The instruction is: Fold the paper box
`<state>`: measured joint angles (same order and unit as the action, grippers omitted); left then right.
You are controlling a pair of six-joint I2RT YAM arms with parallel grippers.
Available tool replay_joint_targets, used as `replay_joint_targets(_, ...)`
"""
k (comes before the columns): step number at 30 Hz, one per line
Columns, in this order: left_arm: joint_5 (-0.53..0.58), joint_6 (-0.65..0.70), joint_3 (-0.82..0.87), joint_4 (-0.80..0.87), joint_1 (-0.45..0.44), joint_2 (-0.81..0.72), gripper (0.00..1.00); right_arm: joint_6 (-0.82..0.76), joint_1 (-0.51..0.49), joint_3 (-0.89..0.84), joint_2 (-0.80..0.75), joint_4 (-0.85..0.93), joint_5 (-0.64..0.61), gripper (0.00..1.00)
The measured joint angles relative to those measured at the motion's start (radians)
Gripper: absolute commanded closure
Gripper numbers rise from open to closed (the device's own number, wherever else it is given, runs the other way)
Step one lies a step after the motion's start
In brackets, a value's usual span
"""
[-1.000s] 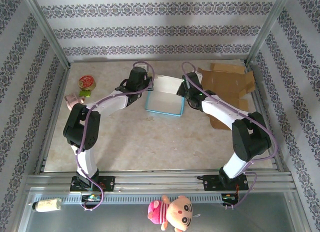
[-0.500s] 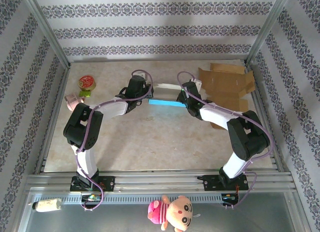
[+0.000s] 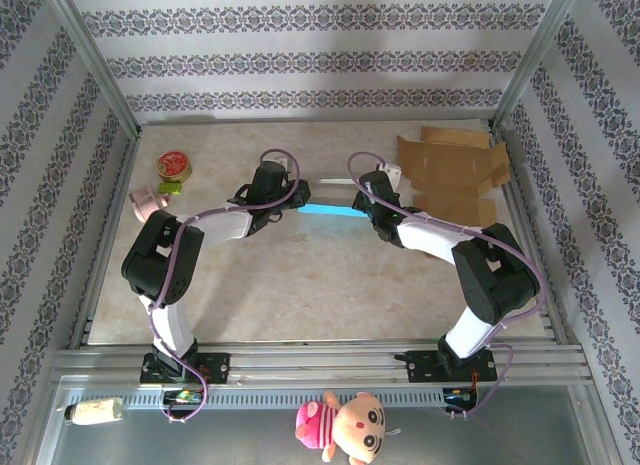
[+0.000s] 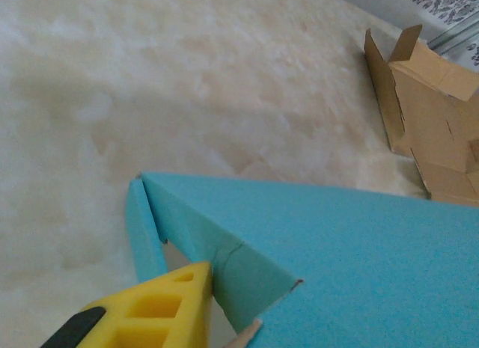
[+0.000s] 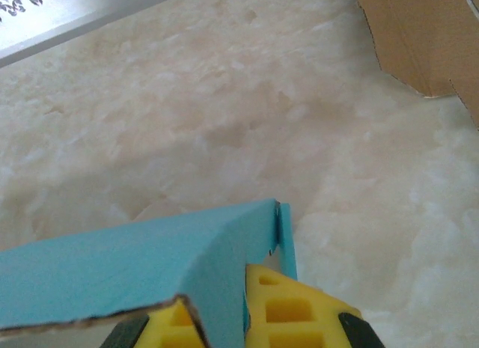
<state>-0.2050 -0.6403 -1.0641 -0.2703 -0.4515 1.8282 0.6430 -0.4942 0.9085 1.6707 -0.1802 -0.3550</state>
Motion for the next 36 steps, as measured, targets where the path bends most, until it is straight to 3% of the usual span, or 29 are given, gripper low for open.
replay_joint_targets(15,-0.026,-0.026,0.149,0.003,-0.004,-0.113,0.64,-0.093,-0.065,-0.129,-0.043,-0.042,0.016,0.74)
replay_joint_targets(20,-0.024,-0.027,0.193,0.008,-0.012,-0.15,0.63,-0.102,-0.065,-0.152,-0.085,-0.036,0.031,0.62)
replay_joint_targets(28,0.002,-0.031,0.263,0.065,-0.053,-0.336,0.61,-0.093,-0.074,-0.222,-0.306,0.056,0.077,0.52)
replay_joint_targets(33,0.081,-0.001,0.176,0.21,-0.064,-0.495,0.54,-0.084,-0.069,-0.206,-0.521,0.156,0.108,0.48)
replay_joint_targets(36,0.132,0.037,0.008,0.332,-0.044,-0.478,0.5,-0.063,-0.013,-0.114,-0.523,0.242,0.17,0.48)
